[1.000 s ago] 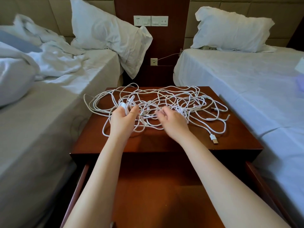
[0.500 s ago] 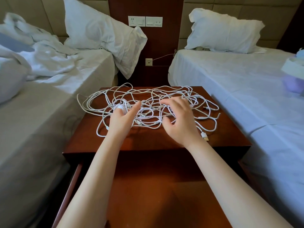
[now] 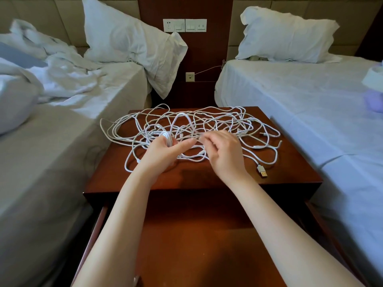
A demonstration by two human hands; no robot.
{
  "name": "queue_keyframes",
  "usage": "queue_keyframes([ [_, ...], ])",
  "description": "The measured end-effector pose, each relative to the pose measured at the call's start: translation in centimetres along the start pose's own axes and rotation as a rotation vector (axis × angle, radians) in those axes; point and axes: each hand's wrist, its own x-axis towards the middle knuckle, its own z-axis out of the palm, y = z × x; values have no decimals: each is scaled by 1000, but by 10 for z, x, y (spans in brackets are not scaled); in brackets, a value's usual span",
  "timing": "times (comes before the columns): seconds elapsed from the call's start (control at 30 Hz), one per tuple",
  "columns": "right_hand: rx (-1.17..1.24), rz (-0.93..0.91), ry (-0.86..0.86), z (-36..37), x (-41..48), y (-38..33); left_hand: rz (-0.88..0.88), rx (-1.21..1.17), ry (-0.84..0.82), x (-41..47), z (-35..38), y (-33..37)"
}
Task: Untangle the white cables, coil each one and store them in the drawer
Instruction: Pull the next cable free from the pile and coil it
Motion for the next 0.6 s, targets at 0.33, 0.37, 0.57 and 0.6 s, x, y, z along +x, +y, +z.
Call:
queue_keyframes([
  [0.33, -35, 276, -196, 3, 2, 11, -24, -419, -311, -5, 5, 9],
  [0.37, -9, 258, -253, 4, 0, 8, 2, -514, -342, -5, 5, 11],
  [0.57, -49, 97, -491, 6, -12, -17, 127, -918, -169, -1, 2, 20],
  [0.6, -35, 83, -482, 5, -14, -18, 143, -945, -98, -1, 1, 18],
])
